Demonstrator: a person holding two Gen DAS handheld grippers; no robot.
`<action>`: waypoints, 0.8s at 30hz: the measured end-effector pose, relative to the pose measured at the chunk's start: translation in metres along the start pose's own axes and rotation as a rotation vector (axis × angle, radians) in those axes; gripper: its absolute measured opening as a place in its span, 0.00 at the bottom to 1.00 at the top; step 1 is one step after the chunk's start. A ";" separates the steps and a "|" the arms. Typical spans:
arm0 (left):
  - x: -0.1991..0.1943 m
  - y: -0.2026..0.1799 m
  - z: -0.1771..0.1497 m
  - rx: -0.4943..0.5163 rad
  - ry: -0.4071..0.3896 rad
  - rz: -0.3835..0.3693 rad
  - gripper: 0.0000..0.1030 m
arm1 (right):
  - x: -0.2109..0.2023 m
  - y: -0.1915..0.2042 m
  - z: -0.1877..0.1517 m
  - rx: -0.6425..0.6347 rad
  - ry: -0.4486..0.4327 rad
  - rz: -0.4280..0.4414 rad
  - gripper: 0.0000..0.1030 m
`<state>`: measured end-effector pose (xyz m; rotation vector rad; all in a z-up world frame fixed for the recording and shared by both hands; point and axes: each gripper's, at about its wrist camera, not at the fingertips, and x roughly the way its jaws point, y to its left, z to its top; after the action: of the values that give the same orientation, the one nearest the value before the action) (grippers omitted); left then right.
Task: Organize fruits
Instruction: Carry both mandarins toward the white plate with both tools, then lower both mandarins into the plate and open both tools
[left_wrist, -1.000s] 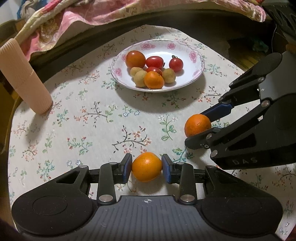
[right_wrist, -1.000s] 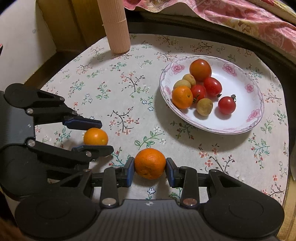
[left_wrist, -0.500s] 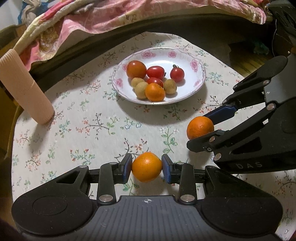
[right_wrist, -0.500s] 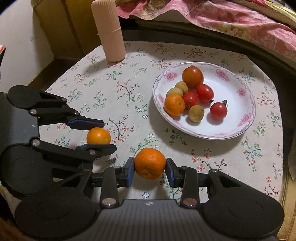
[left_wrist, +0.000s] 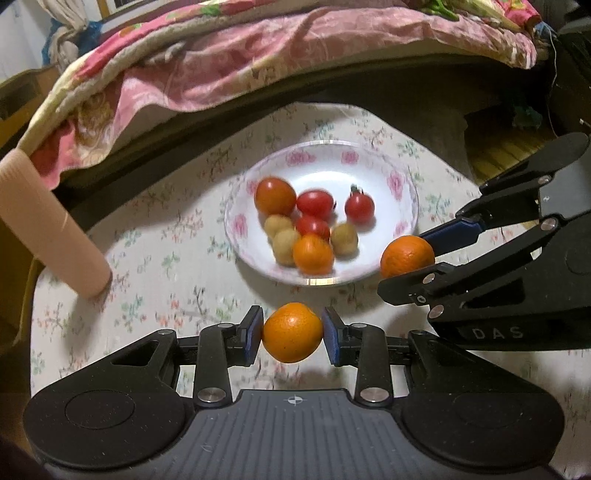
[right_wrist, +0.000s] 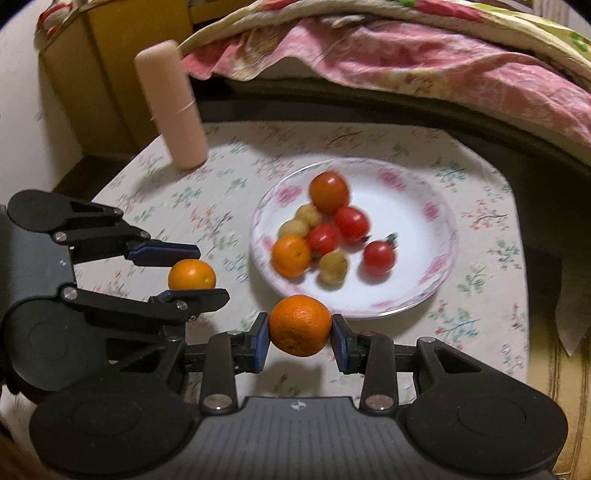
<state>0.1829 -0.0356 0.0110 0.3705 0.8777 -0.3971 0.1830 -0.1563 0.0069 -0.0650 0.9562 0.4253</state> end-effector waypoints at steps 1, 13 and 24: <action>0.002 -0.001 0.004 -0.003 -0.003 0.003 0.40 | 0.000 -0.004 0.002 0.007 -0.005 -0.007 0.37; 0.027 0.001 0.035 -0.024 -0.016 0.024 0.40 | 0.012 -0.034 0.022 0.070 -0.039 -0.052 0.37; 0.047 0.009 0.052 -0.055 -0.018 0.018 0.40 | 0.028 -0.052 0.037 0.107 -0.060 -0.066 0.37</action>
<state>0.2488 -0.0613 0.0052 0.3235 0.8652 -0.3583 0.2455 -0.1864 -0.0007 0.0135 0.9141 0.3130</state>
